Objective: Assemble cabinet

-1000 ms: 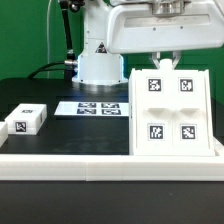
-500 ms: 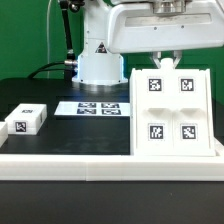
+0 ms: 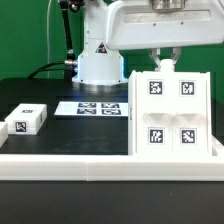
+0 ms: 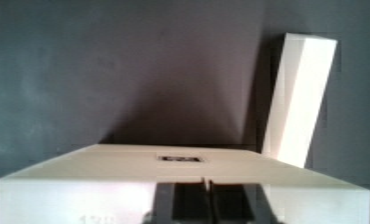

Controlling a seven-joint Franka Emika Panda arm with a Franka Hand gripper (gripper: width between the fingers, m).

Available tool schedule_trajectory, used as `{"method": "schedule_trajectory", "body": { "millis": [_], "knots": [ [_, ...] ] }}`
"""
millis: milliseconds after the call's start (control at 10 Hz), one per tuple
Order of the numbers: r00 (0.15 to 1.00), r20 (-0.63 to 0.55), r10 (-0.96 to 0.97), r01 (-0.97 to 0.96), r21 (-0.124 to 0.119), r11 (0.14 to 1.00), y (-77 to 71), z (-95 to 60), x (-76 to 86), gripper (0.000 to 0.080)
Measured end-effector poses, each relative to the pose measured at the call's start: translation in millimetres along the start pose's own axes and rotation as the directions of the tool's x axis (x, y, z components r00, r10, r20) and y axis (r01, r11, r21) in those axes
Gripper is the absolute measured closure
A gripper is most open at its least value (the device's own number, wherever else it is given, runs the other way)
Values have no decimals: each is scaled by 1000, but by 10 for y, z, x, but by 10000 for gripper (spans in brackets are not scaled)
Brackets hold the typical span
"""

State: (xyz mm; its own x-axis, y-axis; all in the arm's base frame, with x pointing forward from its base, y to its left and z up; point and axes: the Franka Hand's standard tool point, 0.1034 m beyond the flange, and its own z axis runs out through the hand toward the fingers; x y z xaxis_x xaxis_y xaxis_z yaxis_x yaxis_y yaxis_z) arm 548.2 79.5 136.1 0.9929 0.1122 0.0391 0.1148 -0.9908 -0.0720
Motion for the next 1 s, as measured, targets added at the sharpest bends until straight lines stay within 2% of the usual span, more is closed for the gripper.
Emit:
{"method": "schedule_trajectory", "body": {
  "millis": [100, 300, 400, 500, 600, 700, 800, 900, 1000],
  "knots": [
    [1000, 3, 0, 0, 2, 1000, -17, -21, 69, 795],
    [1000, 4, -2, 2, 3, 1000, -29, -6, 68, 795],
    [1000, 4, -2, 2, 3, 1000, -29, -6, 68, 754],
    [1000, 4, -2, 2, 3, 1000, -29, -6, 68, 585],
    [1000, 4, -2, 2, 3, 1000, -29, -6, 68, 585],
    [1000, 4, -2, 2, 3, 1000, -29, -6, 68, 447],
    [1000, 4, -2, 2, 3, 1000, -29, -6, 68, 260],
    [1000, 4, -2, 2, 3, 1000, -29, -6, 68, 260],
    [1000, 4, -2, 2, 3, 1000, -29, -6, 68, 87]
  ]
}}
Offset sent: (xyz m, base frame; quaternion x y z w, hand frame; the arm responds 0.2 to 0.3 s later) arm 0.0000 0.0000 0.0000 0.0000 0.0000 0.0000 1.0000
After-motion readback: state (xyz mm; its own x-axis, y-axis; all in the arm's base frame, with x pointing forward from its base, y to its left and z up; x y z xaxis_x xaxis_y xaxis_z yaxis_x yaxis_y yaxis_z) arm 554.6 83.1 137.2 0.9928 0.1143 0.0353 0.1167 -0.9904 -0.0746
